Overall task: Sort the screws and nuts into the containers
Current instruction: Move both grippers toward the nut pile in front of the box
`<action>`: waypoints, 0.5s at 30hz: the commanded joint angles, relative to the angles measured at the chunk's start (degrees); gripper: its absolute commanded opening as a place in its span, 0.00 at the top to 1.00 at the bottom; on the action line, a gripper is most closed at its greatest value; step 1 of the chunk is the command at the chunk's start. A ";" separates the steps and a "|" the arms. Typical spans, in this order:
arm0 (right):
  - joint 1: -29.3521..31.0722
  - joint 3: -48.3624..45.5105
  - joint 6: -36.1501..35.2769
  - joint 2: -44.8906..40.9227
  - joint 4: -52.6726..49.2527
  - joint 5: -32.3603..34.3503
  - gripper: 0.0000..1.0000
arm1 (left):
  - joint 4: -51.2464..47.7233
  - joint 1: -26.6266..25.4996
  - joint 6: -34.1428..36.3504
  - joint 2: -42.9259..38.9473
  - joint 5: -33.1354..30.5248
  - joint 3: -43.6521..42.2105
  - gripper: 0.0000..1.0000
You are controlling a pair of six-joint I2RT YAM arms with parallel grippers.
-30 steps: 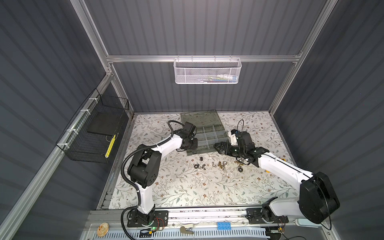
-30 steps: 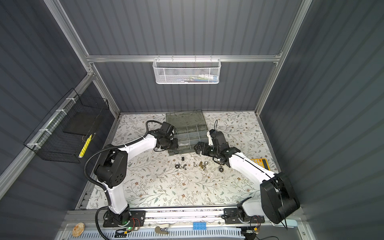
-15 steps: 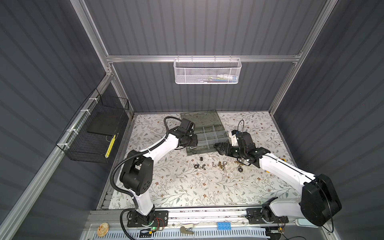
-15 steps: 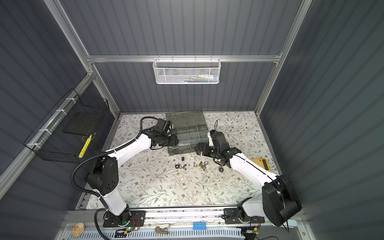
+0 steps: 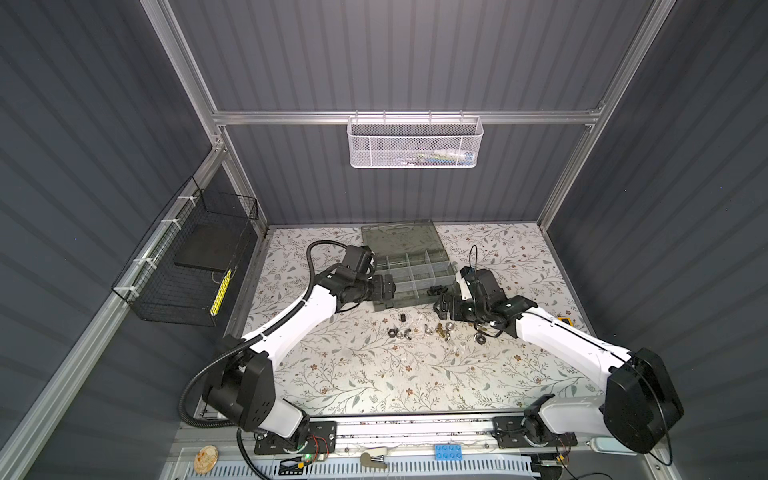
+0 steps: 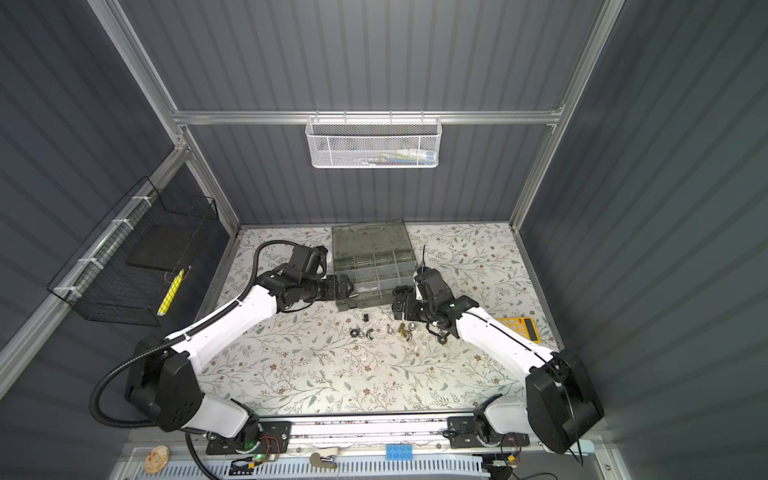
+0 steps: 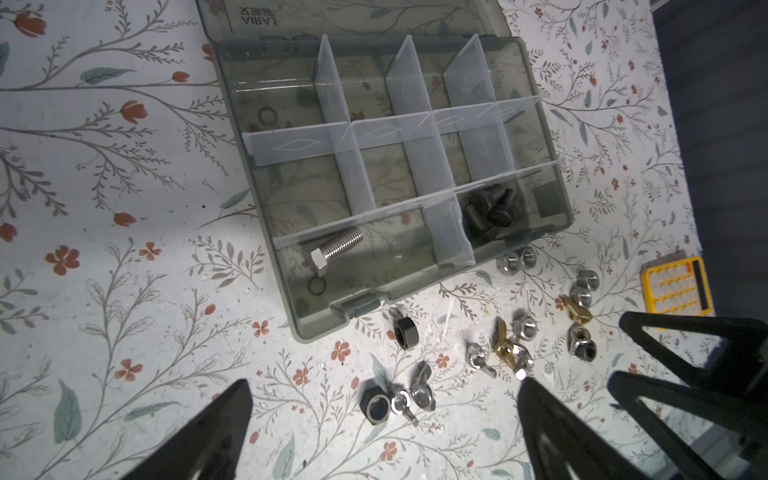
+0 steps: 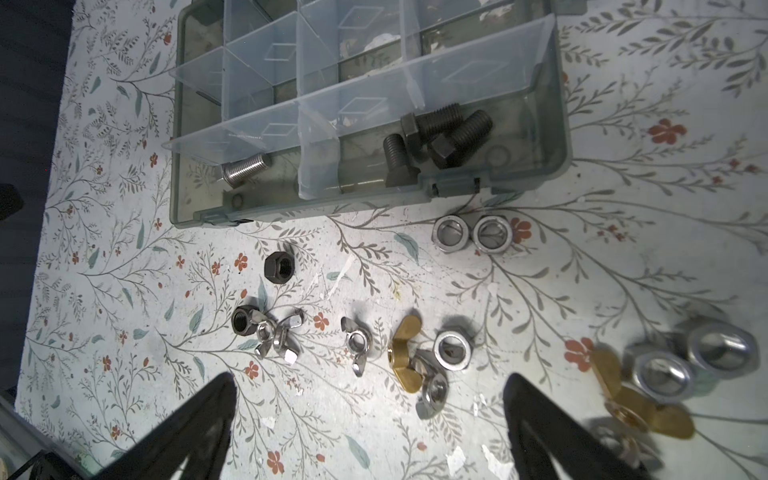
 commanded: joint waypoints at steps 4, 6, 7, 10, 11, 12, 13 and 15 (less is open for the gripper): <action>4.77 2.38 0.13 2.40 -6.88 6.00 0.04 | 1.43 -1.07 -2.85 -6.20 1.69 -3.89 0.00; 5.95 2.26 0.85 3.48 -7.20 6.70 0.09 | 1.84 -1.23 -3.74 -7.74 2.42 -5.43 0.00; 6.40 2.00 1.28 4.00 -7.03 7.00 0.12 | 2.05 -1.33 -4.04 -8.27 3.11 -6.28 0.00; 7.33 1.13 1.93 6.09 -5.74 6.90 0.22 | 3.10 -1.52 -5.19 -9.33 4.69 -9.01 0.00; 7.47 1.10 2.00 6.75 -5.42 6.82 0.25 | 3.85 -1.65 -5.68 -9.67 5.37 -9.94 0.00; 7.63 1.14 1.94 7.67 -5.03 6.77 0.28 | 4.87 -1.88 -6.01 -10.10 6.07 -11.13 0.00; 7.73 1.36 1.81 8.52 -4.83 6.80 0.31 | 5.53 -2.23 -6.33 -10.34 6.47 -12.05 0.00; 7.82 1.98 1.33 10.02 -4.59 6.80 0.36 | 6.83 -2.87 -6.64 -10.53 7.16 -13.15 0.00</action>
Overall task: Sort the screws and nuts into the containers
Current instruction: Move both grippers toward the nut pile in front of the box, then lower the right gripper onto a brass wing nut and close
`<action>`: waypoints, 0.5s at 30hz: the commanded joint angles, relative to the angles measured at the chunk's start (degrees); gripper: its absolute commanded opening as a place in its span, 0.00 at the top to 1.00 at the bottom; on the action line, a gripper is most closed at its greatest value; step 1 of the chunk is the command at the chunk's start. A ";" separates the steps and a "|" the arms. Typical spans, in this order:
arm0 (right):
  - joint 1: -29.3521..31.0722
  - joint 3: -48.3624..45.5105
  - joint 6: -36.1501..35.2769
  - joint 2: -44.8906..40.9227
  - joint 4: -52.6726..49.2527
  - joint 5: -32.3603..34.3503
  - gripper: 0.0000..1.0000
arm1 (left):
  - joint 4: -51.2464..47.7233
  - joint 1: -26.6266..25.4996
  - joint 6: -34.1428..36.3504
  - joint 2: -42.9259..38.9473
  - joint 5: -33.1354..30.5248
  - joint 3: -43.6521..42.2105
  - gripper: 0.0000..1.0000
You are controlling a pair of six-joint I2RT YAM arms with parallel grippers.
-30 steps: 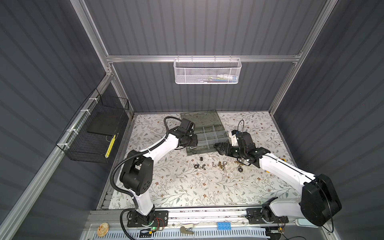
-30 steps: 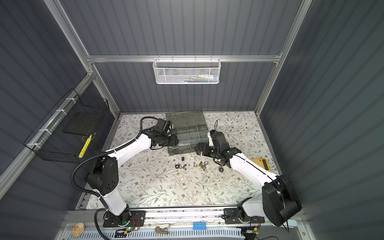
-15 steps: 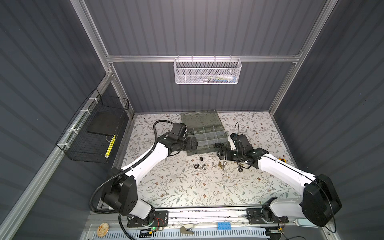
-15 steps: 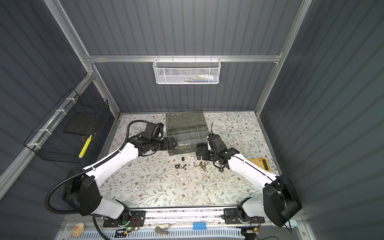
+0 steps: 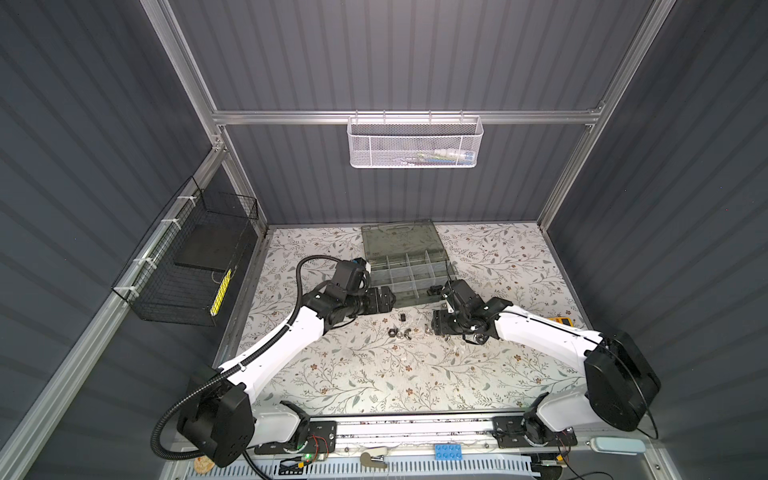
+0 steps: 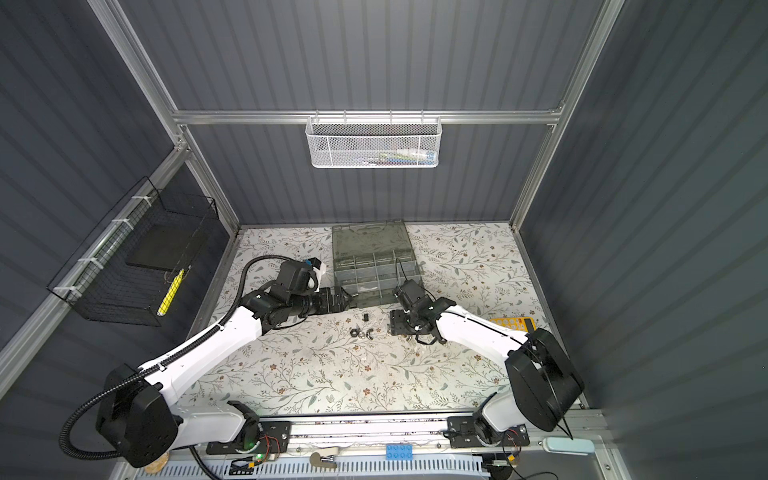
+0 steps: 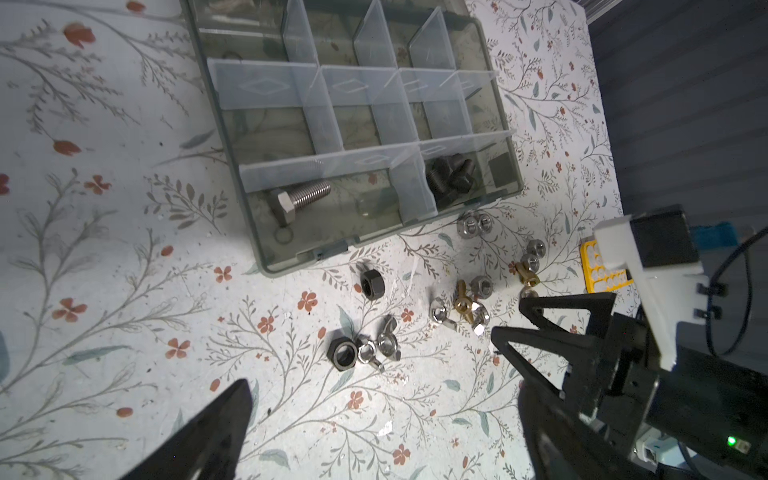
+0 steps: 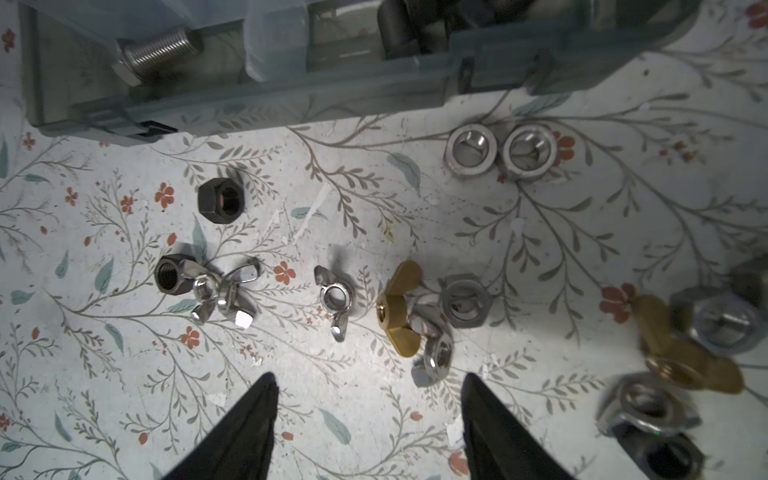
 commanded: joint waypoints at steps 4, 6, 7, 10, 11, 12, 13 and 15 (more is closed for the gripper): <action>0.47 2.94 -1.63 4.77 -0.06 1.44 0.44 | 5.85 -2.19 -2.60 -1.39 3.44 -3.70 0.00; 0.39 4.29 -2.57 6.70 -0.30 1.47 0.49 | 8.12 -2.92 -3.50 -1.43 3.70 -4.79 0.00; 0.39 5.15 -3.06 7.77 -0.49 1.51 0.51 | 9.13 -3.46 -3.98 -1.20 3.86 -5.15 0.00; 0.39 6.79 -4.09 10.16 -0.60 2.17 0.57 | 10.38 -5.12 -4.40 0.01 3.54 -5.52 0.00; 0.39 7.30 -4.27 10.79 -0.65 2.37 0.58 | 10.33 -5.51 -4.27 0.37 3.43 -5.47 0.00; 0.39 7.95 -4.35 11.55 -1.09 2.54 0.60 | 10.33 -5.79 -4.15 0.73 3.30 -5.39 0.00; 0.39 8.62 -4.29 12.39 -1.66 2.51 0.61 | 10.13 -5.81 -4.09 1.01 3.37 -5.14 0.00; 0.45 9.16 -4.05 13.30 -2.03 2.11 0.64 | 9.70 -5.86 -3.72 1.29 3.41 -4.74 0.00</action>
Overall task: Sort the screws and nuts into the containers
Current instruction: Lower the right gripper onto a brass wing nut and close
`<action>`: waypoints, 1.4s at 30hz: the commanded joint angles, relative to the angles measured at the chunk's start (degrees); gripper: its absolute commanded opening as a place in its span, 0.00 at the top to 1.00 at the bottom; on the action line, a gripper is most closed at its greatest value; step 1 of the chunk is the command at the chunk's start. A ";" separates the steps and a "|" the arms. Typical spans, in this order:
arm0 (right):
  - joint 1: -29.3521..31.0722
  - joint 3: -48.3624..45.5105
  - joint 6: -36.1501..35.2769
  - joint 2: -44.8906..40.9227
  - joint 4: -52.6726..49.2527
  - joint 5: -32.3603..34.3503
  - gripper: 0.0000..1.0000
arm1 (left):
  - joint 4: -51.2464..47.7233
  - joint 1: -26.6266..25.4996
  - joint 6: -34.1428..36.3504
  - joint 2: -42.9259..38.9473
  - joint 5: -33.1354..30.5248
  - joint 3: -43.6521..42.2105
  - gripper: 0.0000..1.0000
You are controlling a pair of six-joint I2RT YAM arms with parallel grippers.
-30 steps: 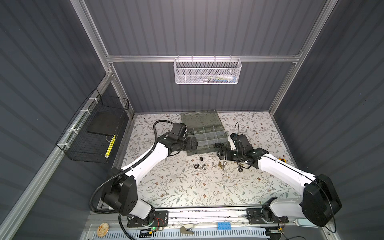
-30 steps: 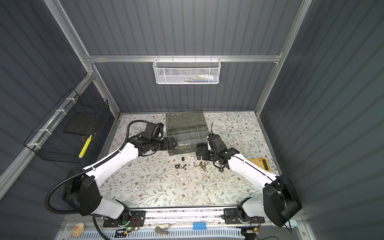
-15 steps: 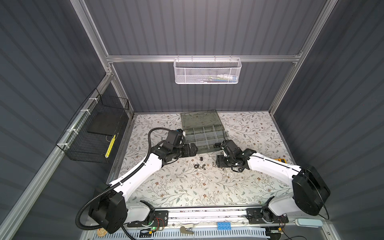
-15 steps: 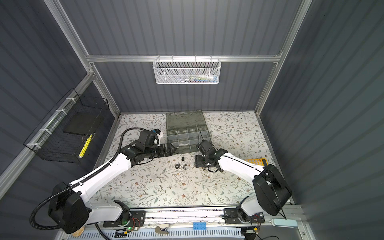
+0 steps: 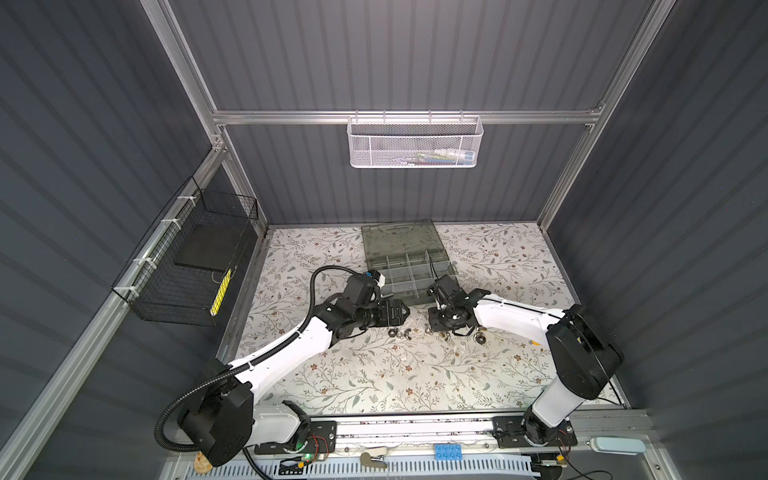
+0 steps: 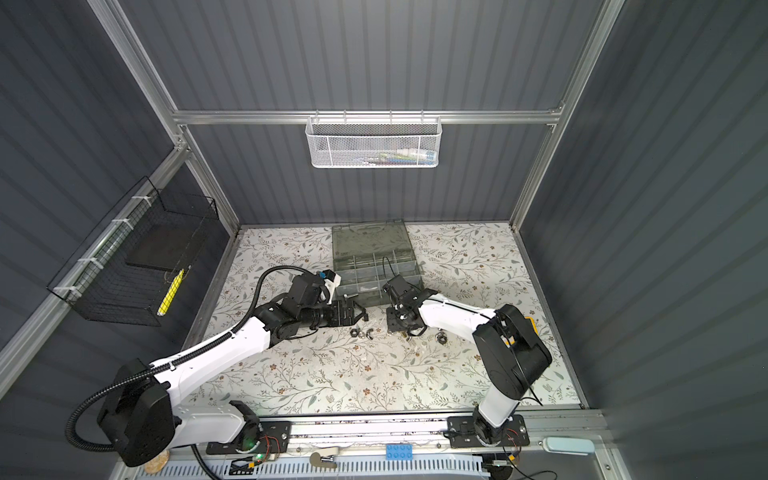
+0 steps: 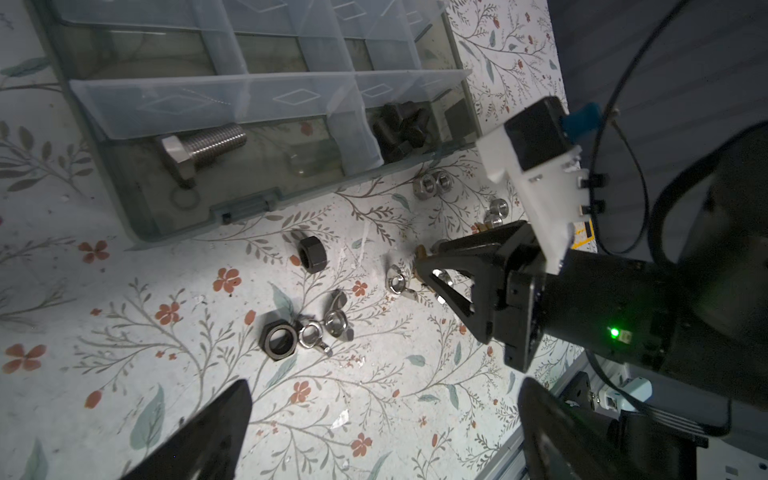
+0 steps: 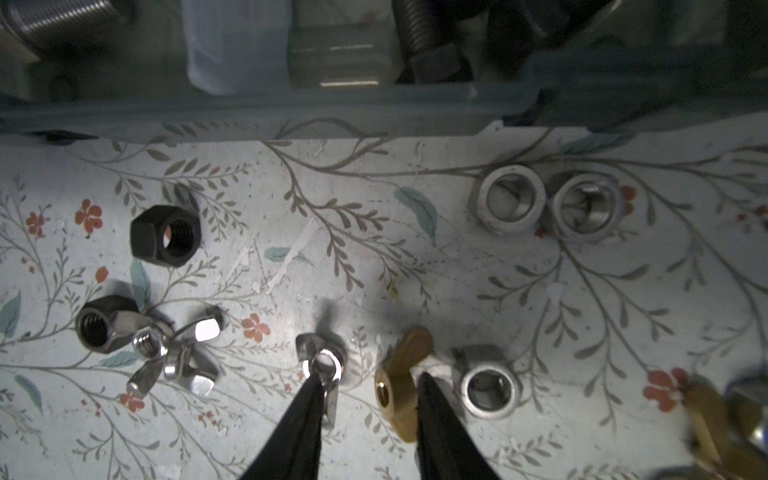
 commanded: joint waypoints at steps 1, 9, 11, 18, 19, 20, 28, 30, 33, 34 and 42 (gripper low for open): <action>0.34 1.56 -0.37 1.59 -1.77 0.59 0.64 | 0.48 -0.28 -0.10 0.70 0.58 0.60 0.00; 0.35 -0.37 1.16 1.19 -2.54 1.93 0.66 | 1.64 -0.37 -0.26 -0.14 1.10 -0.81 0.00; 0.35 -1.22 1.07 0.85 -2.05 1.98 0.68 | 1.77 -0.37 -0.25 -0.14 1.04 -1.06 0.00; 0.35 -2.79 1.61 1.63 -0.59 0.93 0.73 | 2.14 -1.46 -1.19 0.61 1.11 0.00 0.00; 0.36 -2.92 1.74 1.78 -0.30 0.77 0.74 | 2.05 -1.64 -1.46 0.65 1.07 0.22 0.00; 0.35 -2.98 1.78 1.99 -0.08 0.69 0.75 | 2.04 -1.77 -1.58 0.61 1.09 0.30 0.00; 0.37 -2.41 1.16 2.72 0.10 0.50 0.82 | 0.49 -2.70 -2.22 -0.04 0.55 1.49 0.00; 0.42 -2.05 0.95 2.81 -0.10 0.25 0.84 | 0.44 -2.85 -2.66 -0.27 0.38 1.54 0.00; 0.44 -0.71 0.30 3.28 -0.92 -0.20 0.88 | 0.05 -3.27 -3.41 -0.73 -0.05 1.63 0.00; 0.35 -0.24 0.01 3.41 -1.31 -0.35 0.89 | -0.07 -3.45 -3.53 -0.95 -0.25 1.62 0.00; 0.35 2.35 -1.41 2.42 -3.19 -0.33 0.93 | -0.52 -4.14 -4.04 -0.80 -1.30 2.05 0.00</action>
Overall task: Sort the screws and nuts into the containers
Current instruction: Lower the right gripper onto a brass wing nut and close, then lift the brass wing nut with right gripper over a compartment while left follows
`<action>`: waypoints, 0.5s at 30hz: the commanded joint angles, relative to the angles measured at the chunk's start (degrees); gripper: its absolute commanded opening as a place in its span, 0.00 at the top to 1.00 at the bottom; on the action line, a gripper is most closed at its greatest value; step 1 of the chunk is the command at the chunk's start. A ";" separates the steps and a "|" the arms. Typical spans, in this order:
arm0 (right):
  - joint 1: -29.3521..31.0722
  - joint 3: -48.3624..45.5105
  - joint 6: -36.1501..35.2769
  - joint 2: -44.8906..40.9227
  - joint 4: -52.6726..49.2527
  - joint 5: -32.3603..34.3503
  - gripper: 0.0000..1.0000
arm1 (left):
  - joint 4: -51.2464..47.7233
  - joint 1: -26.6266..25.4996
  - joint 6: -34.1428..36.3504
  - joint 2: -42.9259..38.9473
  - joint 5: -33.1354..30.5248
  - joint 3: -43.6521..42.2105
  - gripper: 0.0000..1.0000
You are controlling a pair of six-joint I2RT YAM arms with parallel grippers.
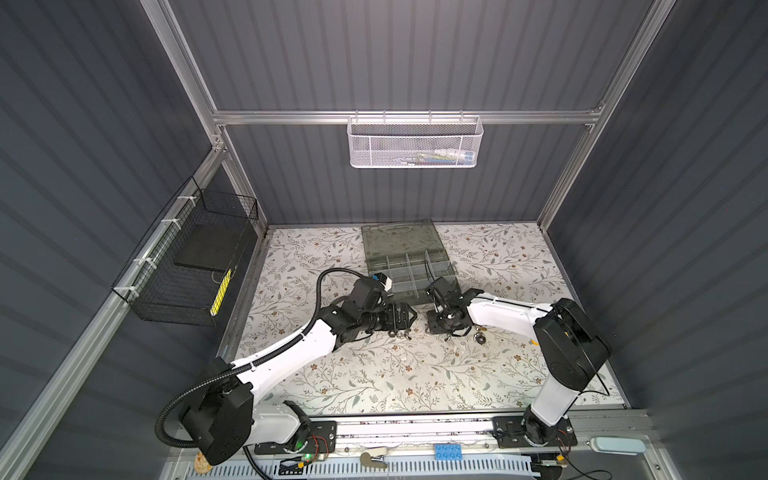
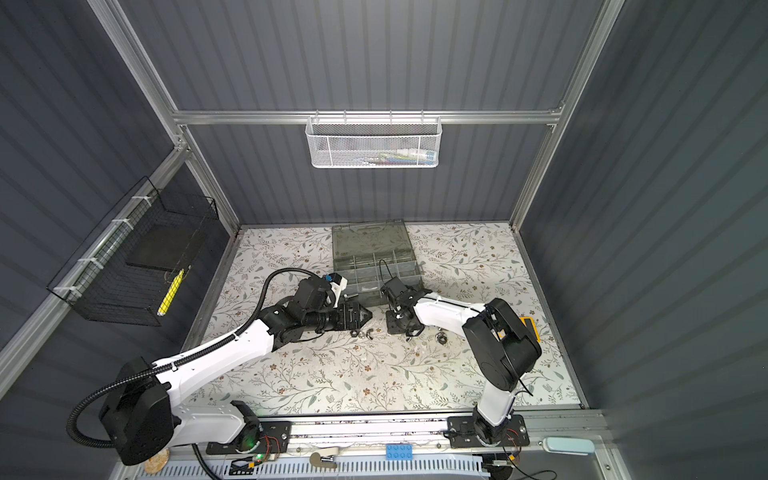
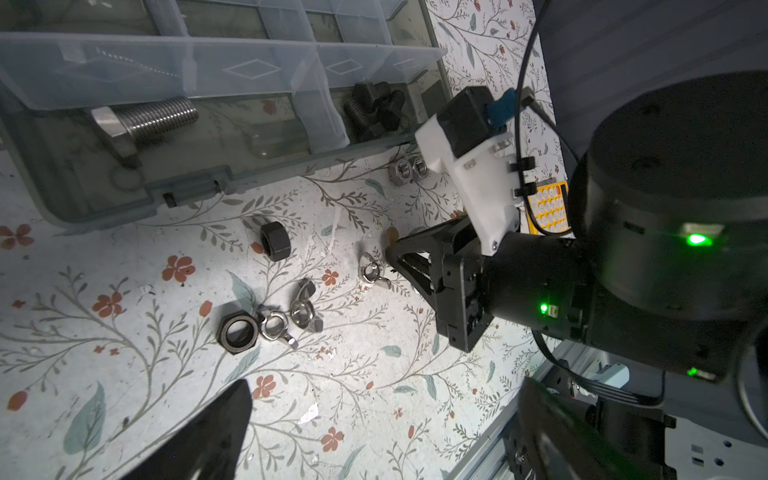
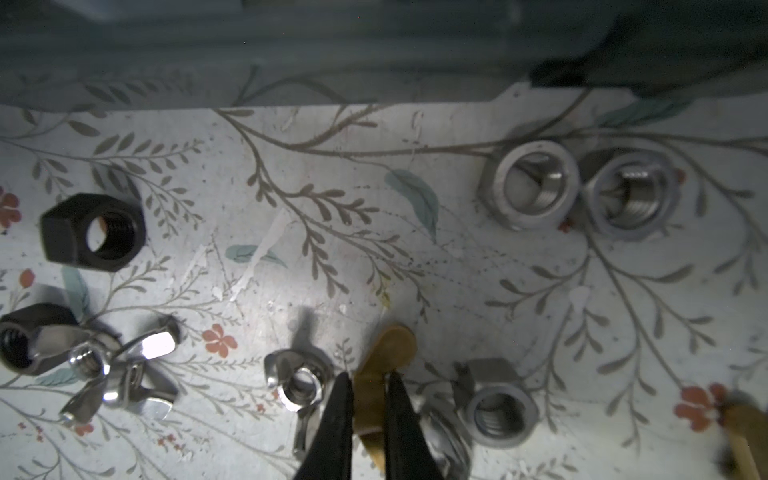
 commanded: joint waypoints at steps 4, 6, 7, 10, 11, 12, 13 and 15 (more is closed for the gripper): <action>0.26 1.27 -1.67 -2.90 -2.55 0.40 0.95 | -1.18 -0.86 -0.96 0.08 -1.23 3.35 0.00; 0.19 1.51 -2.01 -4.55 -3.28 0.68 0.95 | -1.48 -1.18 -0.99 0.34 -1.51 4.38 0.00; 0.22 1.69 -2.19 -5.47 -3.70 0.78 0.95 | -1.74 -1.27 -0.91 0.50 -1.60 5.09 0.00; -0.58 2.71 -2.72 -8.48 -5.31 0.62 0.96 | -3.01 -1.39 -0.25 0.89 -2.19 7.35 0.00; -1.06 3.26 -2.89 -9.25 -5.80 0.36 0.96 | -3.32 -1.32 -0.04 1.02 -2.54 7.88 0.00; -1.63 3.94 -3.20 -10.12 -6.45 0.03 0.96 | -3.61 -1.35 0.33 1.22 -2.73 8.66 0.00; -2.32 4.73 -3.41 -10.91 -7.04 -0.30 0.96 | -3.94 -1.35 0.78 1.60 -2.99 9.56 0.00; -3.70 6.62 -3.94 -12.09 -8.02 -0.79 0.96 | -4.61 -1.31 1.81 2.69 -3.14 11.33 0.00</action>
